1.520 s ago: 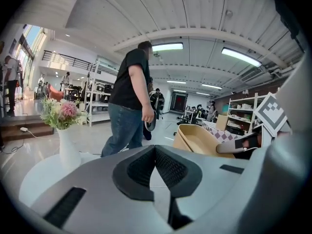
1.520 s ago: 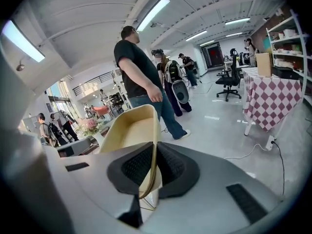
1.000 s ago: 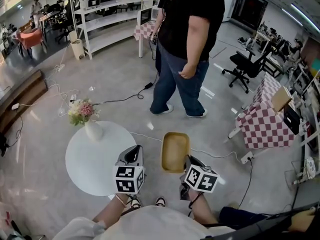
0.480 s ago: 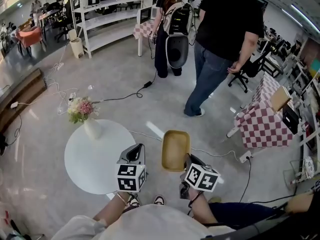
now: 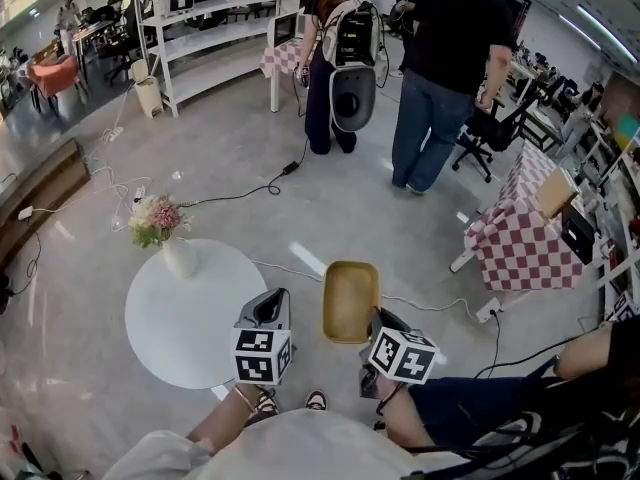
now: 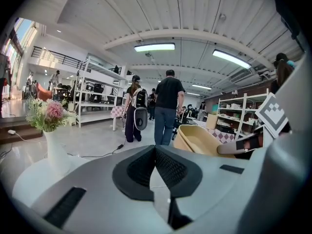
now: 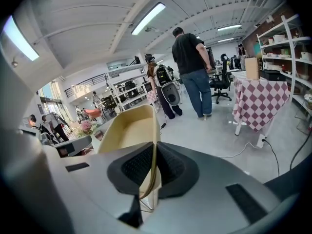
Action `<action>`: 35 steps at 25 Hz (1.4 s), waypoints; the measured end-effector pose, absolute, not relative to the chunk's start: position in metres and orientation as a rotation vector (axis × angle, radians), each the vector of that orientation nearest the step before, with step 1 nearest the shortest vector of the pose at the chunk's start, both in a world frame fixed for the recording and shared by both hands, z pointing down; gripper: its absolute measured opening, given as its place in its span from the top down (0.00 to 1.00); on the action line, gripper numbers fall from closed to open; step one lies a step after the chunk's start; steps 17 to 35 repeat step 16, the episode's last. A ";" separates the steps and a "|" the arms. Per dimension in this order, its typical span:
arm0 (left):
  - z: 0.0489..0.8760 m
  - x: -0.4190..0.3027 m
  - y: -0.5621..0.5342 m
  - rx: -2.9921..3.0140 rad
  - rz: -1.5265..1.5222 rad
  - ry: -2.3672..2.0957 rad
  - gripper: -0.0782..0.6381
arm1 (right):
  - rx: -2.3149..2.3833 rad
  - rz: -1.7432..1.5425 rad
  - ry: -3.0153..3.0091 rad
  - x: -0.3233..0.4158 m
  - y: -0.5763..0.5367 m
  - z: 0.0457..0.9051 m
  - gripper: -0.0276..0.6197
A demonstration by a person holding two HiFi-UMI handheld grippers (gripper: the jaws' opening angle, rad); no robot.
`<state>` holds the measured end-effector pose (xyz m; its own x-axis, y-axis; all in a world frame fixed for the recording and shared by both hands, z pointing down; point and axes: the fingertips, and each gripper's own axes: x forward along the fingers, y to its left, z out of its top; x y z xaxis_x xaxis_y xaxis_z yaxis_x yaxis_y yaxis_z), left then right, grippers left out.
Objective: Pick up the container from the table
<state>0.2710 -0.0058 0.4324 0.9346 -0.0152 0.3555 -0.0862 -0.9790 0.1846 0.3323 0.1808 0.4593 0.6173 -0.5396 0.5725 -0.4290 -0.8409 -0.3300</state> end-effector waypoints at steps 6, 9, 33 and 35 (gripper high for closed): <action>0.437 0.270 -0.008 2.890 0.552 -0.074 0.87 | -2.669 -1.046 0.802 0.332 0.179 0.464 0.89; 0.438 0.271 -0.010 2.889 0.557 -0.082 0.87 | -2.669 -1.048 0.810 0.335 0.177 0.464 0.89; 0.437 0.271 -0.022 2.887 0.557 -0.113 0.87 | -2.664 -1.046 0.848 0.338 0.163 0.462 0.89; 0.437 0.271 -0.022 2.887 0.557 -0.113 0.87 | -2.664 -1.046 0.848 0.338 0.163 0.462 0.89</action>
